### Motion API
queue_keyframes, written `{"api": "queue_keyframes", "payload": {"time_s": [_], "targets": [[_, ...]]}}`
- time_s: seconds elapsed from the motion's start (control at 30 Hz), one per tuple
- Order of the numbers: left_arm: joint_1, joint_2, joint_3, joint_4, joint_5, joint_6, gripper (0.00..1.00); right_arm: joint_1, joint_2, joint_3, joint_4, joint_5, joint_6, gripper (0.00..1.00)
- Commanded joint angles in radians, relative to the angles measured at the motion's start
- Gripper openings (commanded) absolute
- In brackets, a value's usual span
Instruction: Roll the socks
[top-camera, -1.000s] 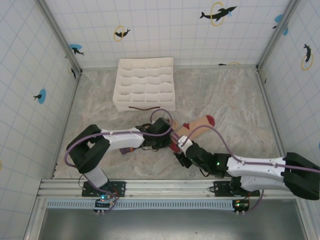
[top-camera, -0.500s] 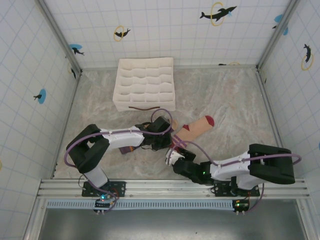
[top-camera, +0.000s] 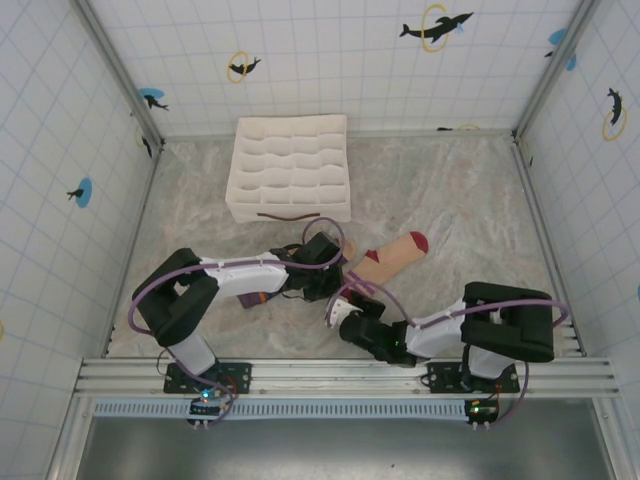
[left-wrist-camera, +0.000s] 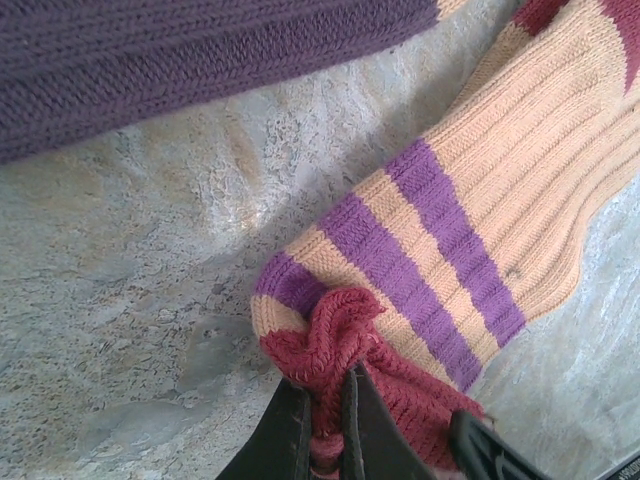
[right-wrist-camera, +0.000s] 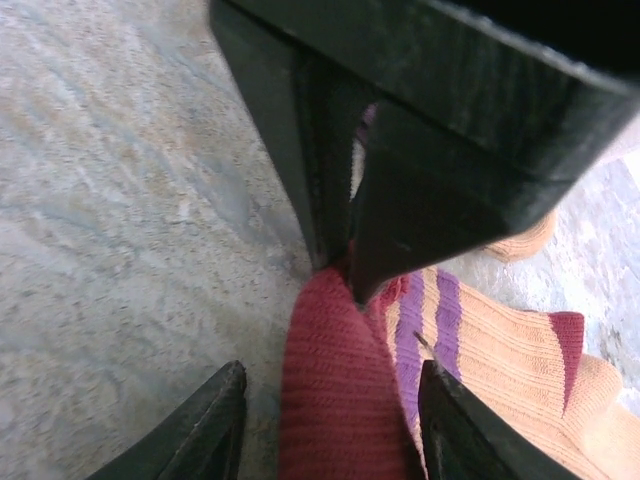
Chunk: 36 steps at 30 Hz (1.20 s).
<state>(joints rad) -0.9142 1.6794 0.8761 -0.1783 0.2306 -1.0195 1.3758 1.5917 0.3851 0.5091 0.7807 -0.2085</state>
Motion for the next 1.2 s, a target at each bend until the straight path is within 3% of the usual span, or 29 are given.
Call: {"api": "queue_keyframes", "payload": {"time_s": [0.0, 0.1, 0.23, 0.27, 0.4, 0.47, 0.57, 0.7, 0.83, 1.17], "targets": [[0.009, -0.033, -0.013, -0.006, 0.024, 0.017, 0.00, -0.023, 0.029, 0.015, 0.043, -0.027, 0.006, 0.44], [0.014, -0.039, -0.016, -0.004, 0.026, 0.016, 0.00, -0.036, 0.040, 0.010, 0.039, -0.041, 0.016, 0.35], [0.021, -0.047, -0.022, 0.003, 0.027, 0.017, 0.00, -0.043, 0.034, -0.006, 0.030, -0.079, 0.051, 0.14], [0.024, -0.050, -0.027, 0.006, 0.027, 0.014, 0.04, -0.049, 0.027, -0.013, 0.027, -0.104, 0.068, 0.10], [0.035, -0.066, -0.043, 0.030, 0.014, -0.005, 0.45, -0.080, -0.021, -0.048, 0.030, -0.225, 0.136, 0.00], [0.037, -0.079, -0.043, 0.039, -0.007, -0.017, 0.57, -0.110, -0.051, -0.078, 0.048, -0.290, 0.185, 0.00], [0.040, -0.092, -0.042, 0.044, -0.021, -0.025, 0.66, -0.163, -0.091, -0.119, 0.078, -0.410, 0.246, 0.00], [0.043, -0.110, -0.046, 0.048, -0.042, -0.022, 0.68, -0.224, -0.128, -0.149, 0.094, -0.537, 0.314, 0.00], [0.043, -0.154, -0.088, 0.078, -0.077, -0.031, 0.67, -0.347, -0.156, -0.192, 0.149, -0.755, 0.443, 0.00], [0.040, -0.244, -0.222, 0.199, -0.110, -0.066, 0.60, -0.576, -0.096, -0.228, 0.272, -1.084, 0.752, 0.00]]}}
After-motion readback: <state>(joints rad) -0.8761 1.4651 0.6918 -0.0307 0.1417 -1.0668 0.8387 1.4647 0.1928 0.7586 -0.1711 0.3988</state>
